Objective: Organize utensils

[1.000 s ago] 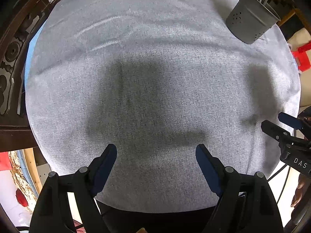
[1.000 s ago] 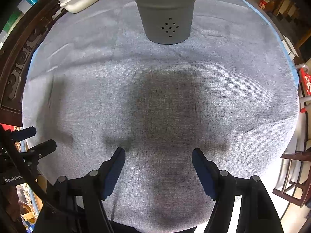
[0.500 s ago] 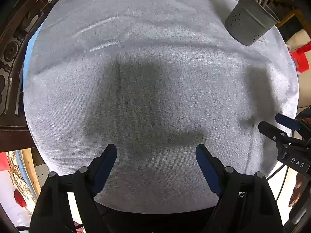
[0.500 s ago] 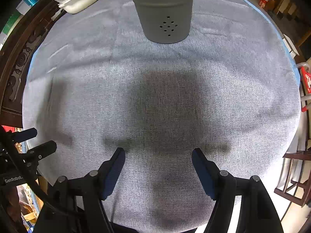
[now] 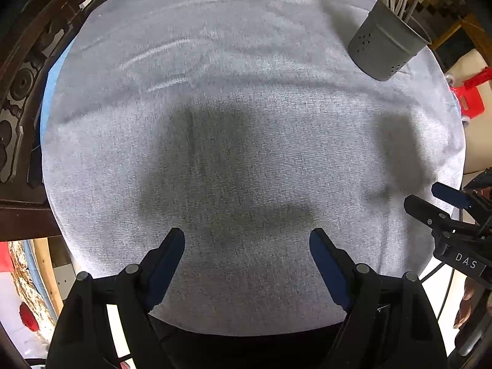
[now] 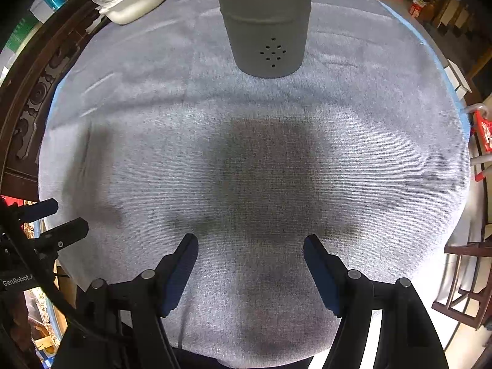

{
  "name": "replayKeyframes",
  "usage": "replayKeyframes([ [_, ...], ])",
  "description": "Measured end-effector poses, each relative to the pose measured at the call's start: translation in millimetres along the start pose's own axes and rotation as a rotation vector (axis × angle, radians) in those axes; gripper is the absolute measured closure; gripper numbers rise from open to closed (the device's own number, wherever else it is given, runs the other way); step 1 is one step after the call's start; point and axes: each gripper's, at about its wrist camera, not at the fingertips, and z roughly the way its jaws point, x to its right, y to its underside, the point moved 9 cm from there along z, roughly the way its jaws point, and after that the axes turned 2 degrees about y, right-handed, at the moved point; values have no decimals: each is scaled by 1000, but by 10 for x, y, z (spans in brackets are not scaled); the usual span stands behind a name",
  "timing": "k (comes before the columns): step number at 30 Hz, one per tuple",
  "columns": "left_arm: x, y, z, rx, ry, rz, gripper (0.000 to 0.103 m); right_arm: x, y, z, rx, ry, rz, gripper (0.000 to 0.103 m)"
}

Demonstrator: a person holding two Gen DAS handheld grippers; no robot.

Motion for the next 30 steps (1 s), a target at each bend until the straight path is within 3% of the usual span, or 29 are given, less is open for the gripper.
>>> replayKeyframes([
  [30, -59, -102, -139, 24, 11, -3, 19, 61, -52, -18, 29, -21, 6, 29],
])
